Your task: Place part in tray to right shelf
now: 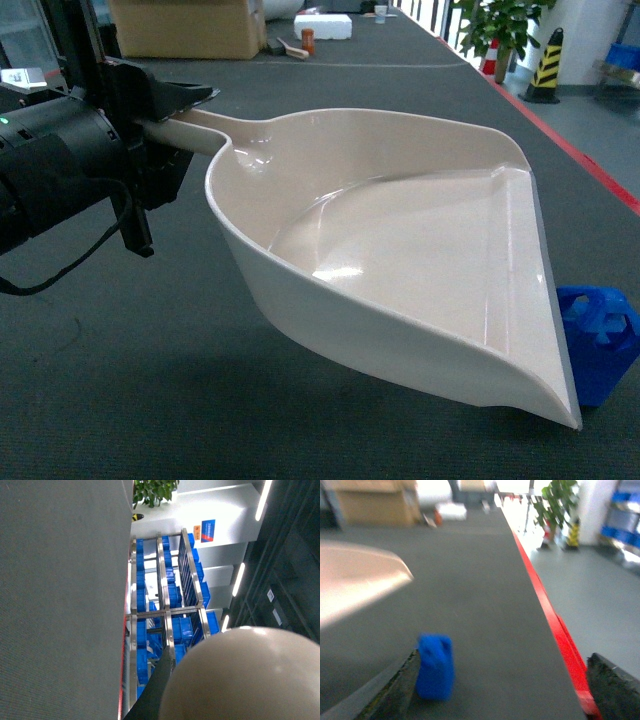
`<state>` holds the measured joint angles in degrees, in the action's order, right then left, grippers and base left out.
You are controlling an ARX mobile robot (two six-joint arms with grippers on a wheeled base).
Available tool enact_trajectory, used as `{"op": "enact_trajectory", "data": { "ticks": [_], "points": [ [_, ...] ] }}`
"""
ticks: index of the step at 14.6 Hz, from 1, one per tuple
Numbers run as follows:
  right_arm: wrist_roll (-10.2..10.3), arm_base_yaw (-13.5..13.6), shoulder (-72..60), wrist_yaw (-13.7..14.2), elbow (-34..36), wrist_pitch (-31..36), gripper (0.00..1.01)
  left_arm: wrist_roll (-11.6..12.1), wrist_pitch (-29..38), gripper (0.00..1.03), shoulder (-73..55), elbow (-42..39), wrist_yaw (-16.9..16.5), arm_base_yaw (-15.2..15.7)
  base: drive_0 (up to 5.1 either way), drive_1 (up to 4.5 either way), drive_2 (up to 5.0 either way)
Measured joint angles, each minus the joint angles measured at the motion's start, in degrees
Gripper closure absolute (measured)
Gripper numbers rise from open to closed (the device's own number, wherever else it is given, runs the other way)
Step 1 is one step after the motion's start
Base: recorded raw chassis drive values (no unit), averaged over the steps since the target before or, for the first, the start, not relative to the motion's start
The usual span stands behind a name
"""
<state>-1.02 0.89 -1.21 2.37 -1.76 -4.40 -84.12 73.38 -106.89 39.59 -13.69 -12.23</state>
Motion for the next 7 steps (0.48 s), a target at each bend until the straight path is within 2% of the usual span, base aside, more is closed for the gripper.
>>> {"op": "enact_trajectory", "data": {
  "ticks": [1,2,3,5,6,7],
  "points": [
    [-1.18,1.22,-8.55,4.76,-3.48,-5.81,0.03,0.02,-0.04,0.91,0.00,0.00,0.20,0.20,0.0,0.00,0.0],
    [-1.73,-1.36,-16.87,3.26,-4.55,-1.40,0.03,0.00,0.15,0.91,0.07,0.00,0.26,0.20,0.0,0.00,0.0],
    [-1.86,-2.82,-22.23,1.07,-5.16,3.04,0.03,0.00,0.09,0.91,0.07,0.00,0.17,0.22,0.0,0.00,0.0],
    [-1.84,-2.67,-34.82,-2.60,-8.46,12.07,0.03,0.02,-0.04,0.91,0.07,0.00,0.15,0.20,0.0,0.00,0.0],
    [-1.49,-1.40,-43.85,-4.04,-11.21,17.53,0.03,0.00,0.09,0.91,0.13,0.00,0.17,0.20,0.0,0.00,0.0],
    [-1.20,-0.44,-48.70,-4.87,-12.57,20.13,0.03,0.02,0.04,0.91,0.13,0.00,0.17,0.20,0.0,0.00,0.0]
  ]
}}
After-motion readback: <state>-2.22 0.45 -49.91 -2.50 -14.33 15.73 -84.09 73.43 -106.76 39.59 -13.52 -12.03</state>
